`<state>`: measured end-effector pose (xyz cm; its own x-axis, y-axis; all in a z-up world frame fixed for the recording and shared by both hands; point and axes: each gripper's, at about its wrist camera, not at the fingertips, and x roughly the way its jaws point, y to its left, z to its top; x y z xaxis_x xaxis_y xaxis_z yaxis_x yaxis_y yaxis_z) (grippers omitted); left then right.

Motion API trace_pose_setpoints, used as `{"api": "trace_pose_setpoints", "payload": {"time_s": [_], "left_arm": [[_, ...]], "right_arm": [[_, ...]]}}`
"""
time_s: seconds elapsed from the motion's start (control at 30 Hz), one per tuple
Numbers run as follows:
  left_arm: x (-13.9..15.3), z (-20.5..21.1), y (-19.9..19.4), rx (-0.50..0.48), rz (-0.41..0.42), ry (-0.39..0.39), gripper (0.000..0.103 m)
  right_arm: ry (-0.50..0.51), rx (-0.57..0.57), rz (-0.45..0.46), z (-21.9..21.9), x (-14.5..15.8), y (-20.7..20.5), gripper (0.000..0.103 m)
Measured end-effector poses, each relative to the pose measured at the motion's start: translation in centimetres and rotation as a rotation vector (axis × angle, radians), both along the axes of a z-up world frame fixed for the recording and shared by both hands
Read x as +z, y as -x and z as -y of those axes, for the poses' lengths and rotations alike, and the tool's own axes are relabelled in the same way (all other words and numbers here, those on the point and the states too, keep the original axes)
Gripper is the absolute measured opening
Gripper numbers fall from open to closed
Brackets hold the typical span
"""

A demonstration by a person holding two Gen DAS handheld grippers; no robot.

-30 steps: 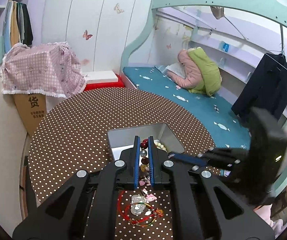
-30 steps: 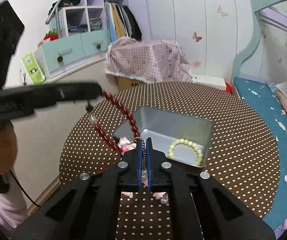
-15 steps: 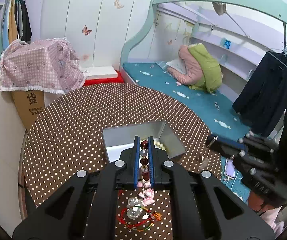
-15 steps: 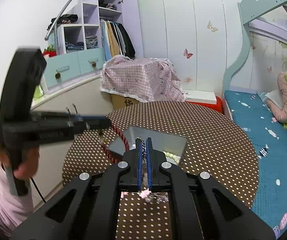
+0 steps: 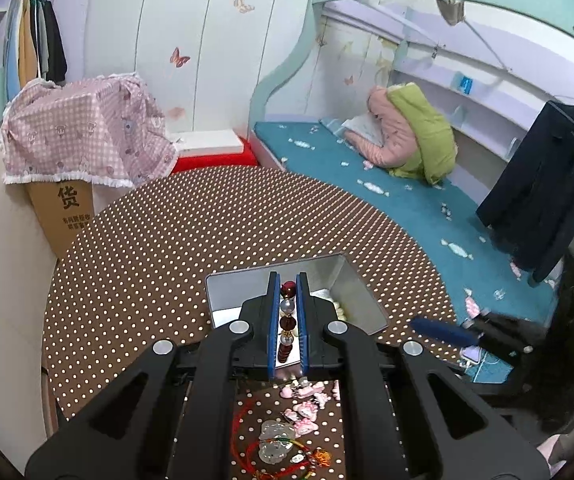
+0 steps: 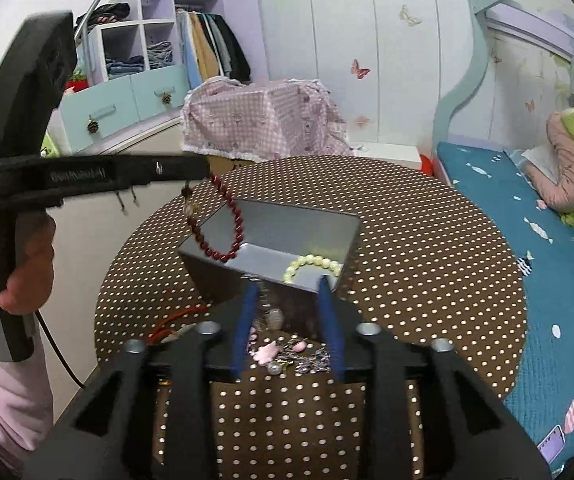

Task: Organize jewelry
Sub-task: 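Lower the dark red bead bracelet into the tin box and open the left gripper, then move both grippers back to the remaining jewelry beside the box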

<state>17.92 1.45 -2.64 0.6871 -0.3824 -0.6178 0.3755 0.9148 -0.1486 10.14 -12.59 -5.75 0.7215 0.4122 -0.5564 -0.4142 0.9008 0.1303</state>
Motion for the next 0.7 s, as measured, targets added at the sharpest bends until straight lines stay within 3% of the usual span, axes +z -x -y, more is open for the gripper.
{"api": "trace_pose_setpoints", "payload": {"time_s": [0.2,0.3,0.4,0.5,0.57,0.7], "left_arm": [[-1.4,0.1,-1.4,0.022,-0.032,-0.013,0.009],[-1.8,0.1,-1.4,0.018,-0.041,-0.023,0.01],[-2.3,-0.2,-0.8,0.026,-0.041,-0.035,0.022],[-2.8,-0.6,0.3,0.021,-0.039,-0.035,0.025],[-3.2,-0.7,1.2,0.023,-0.036,-0.051,0.028],[-4.5,-1.1,3.4,0.027,-0.036,-0.07,0.029]], "right_arm": [[0.009,-0.025,0.001,0.6,-0.1,-0.1,0.043],[0.027,-0.041,-0.007,0.7,-0.5,-0.1,0.056],[0.059,-0.069,-0.028,0.7,-1.1,-0.5,0.067],[0.14,-0.11,-0.039,0.3,-2.3,-0.8,0.089],[0.231,-0.156,-0.055,0.1,-3.7,-1.1,0.092],[0.304,-0.183,-0.101,0.4,-5.7,-1.2,0.094]]}}
